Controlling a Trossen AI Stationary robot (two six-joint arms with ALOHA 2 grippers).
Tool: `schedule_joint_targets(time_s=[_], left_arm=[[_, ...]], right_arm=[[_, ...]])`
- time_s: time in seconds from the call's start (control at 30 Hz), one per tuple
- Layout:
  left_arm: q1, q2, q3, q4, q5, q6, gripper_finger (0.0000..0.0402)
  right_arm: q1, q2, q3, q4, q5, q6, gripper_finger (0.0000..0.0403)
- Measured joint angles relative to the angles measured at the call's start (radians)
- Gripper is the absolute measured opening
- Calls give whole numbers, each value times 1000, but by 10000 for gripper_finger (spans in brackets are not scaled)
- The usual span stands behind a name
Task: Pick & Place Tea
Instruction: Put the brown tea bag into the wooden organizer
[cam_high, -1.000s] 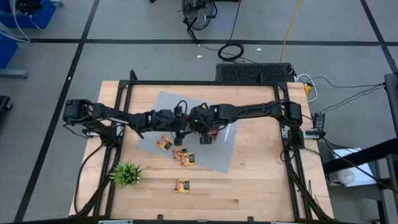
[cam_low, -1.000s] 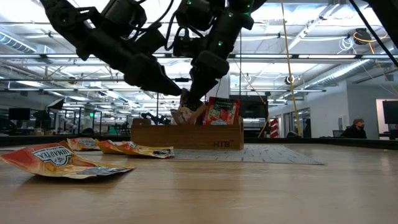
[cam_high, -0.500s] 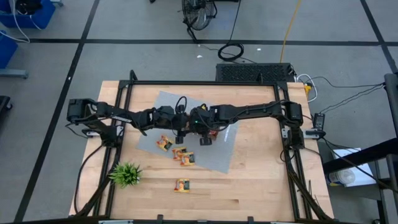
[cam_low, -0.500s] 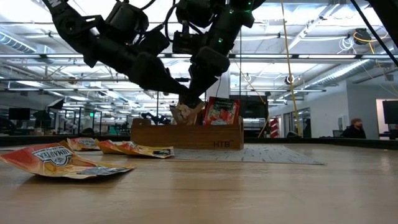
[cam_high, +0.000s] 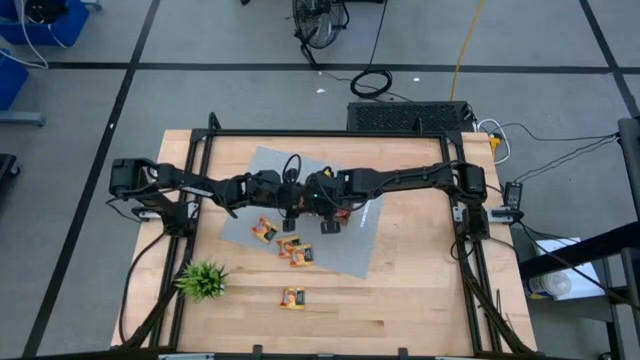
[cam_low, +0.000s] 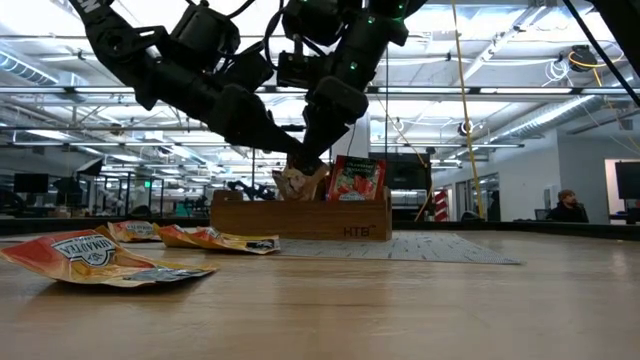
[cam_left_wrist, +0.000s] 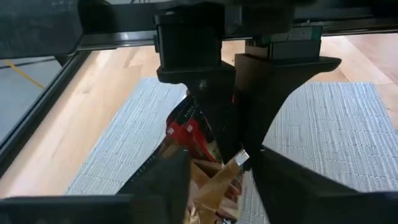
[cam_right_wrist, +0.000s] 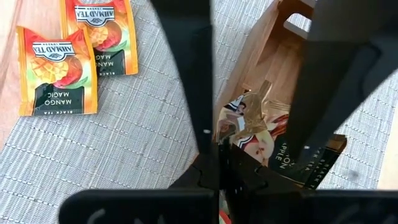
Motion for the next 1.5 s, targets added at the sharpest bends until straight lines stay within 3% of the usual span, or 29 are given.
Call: schedule_joint_targets(time_s=[0.23, 0.57, 0.83, 1.03, 1.17, 1.5], left_arm=[[6, 0, 0, -3, 3, 3, 16], [9, 0, 0, -15, 5, 8, 3], [10, -1, 2, -11, 27, 7, 1], [12, -2, 2, 0, 12, 8, 1], [22, -2, -23, 77, 59, 0, 1], [62, 21, -139, 293, 77, -53, 0]], right_arm=[[0, 0, 0, 2, 4, 4, 0], [0, 2, -2, 11, 5, 54, 21], [36, -49, -2, -30, 8, 121, 133], [86, -135, -2, -21, 165, 123, 199], [115, -191, -2, -21, 245, 112, 204], [138, -284, -84, 54, 299, 105, 187]])
